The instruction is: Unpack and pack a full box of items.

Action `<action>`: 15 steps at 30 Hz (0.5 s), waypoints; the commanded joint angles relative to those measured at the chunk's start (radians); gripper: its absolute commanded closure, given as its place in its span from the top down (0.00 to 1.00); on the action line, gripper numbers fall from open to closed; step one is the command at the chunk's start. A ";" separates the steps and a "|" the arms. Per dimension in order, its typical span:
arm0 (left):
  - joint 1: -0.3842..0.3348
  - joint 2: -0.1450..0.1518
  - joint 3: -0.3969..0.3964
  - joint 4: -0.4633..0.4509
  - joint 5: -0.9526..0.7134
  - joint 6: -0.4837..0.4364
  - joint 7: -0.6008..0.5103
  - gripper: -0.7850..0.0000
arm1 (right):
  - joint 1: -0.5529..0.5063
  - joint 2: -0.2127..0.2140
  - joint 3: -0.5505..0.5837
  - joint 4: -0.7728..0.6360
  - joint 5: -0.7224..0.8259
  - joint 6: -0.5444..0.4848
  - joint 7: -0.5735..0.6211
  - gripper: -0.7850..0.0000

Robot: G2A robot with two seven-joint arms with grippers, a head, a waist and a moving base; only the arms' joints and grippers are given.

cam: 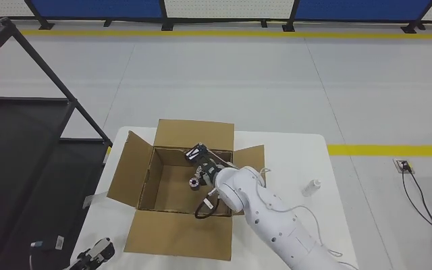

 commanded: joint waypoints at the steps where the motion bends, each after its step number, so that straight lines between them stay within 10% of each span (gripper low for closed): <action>1: -0.001 0.000 0.001 -0.003 0.004 0.003 0.000 1.00 | 0.015 -0.010 -0.005 0.045 0.031 0.001 0.011 0.00; 15: 0.001 -0.002 -0.009 0.008 -0.017 0.000 -0.001 1.00 | 0.149 -0.113 -0.085 0.418 0.144 0.010 -0.110 0.00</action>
